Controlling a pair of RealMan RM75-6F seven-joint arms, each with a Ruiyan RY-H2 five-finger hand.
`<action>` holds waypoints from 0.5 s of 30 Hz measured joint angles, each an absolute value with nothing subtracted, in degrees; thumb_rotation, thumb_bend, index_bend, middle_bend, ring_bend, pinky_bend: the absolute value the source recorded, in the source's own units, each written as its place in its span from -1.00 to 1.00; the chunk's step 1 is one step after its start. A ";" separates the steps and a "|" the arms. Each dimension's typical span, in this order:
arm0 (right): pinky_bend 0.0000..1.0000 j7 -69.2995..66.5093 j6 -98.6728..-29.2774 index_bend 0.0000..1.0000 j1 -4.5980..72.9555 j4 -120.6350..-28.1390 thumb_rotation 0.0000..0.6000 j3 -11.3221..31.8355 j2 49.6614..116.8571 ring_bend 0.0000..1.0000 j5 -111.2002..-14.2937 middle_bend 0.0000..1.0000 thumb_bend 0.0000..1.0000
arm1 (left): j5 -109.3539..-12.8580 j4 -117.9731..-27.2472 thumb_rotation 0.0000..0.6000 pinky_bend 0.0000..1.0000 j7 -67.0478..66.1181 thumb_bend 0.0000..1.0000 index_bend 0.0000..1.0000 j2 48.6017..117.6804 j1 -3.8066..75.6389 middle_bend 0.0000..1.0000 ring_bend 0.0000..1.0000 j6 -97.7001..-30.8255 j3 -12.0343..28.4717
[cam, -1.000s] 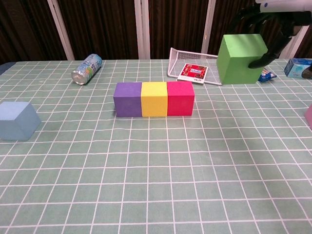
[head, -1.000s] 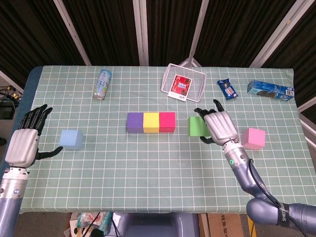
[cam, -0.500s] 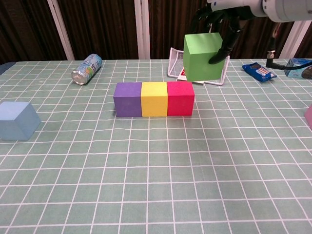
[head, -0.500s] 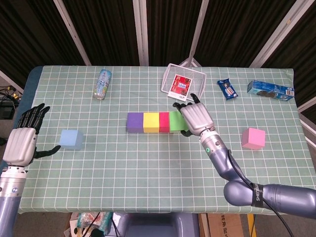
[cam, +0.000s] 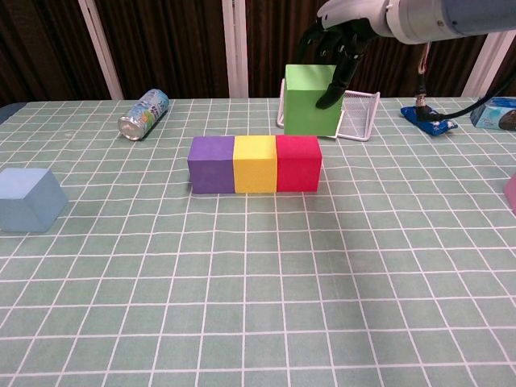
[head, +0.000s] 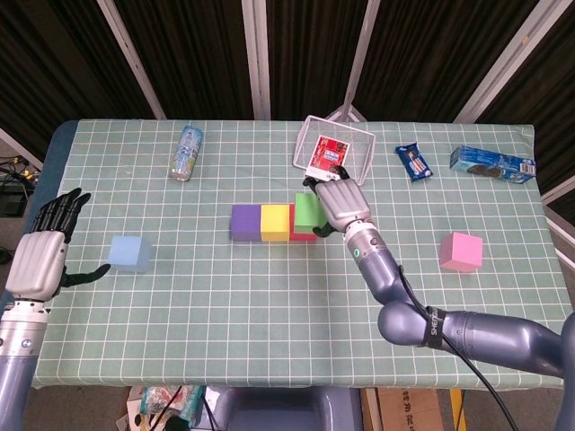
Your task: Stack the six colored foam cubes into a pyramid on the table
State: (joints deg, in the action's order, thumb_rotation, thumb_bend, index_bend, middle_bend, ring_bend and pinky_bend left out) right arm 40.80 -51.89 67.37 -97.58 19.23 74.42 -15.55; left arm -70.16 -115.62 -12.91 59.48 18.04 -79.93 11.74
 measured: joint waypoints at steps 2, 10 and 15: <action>-1.00 39.82 -50.90 -0.57 68.01 -96.36 1.00 19.08 75.18 -0.26 -14.54 -0.23 -0.46 | -69.94 -115.56 1.00 -0.97 -12.89 -0.99 -1.00 59.47 18.04 -1.00 -1.00 -79.98 11.85; -1.00 37.91 -47.67 -0.57 70.49 -92.51 1.00 18.46 77.17 -0.26 -13.73 -0.23 -0.46 | -69.67 -115.35 1.00 -0.97 -13.48 -0.99 -1.00 59.82 18.26 -1.00 -1.00 -79.54 11.60; -1.00 35.51 -45.80 -0.57 71.27 -89.24 1.00 18.41 78.31 -0.26 -14.82 -0.23 -0.46 | -69.15 -115.02 1.00 -0.97 -13.66 -0.99 -1.00 60.06 18.40 -1.00 -1.00 -79.48 11.74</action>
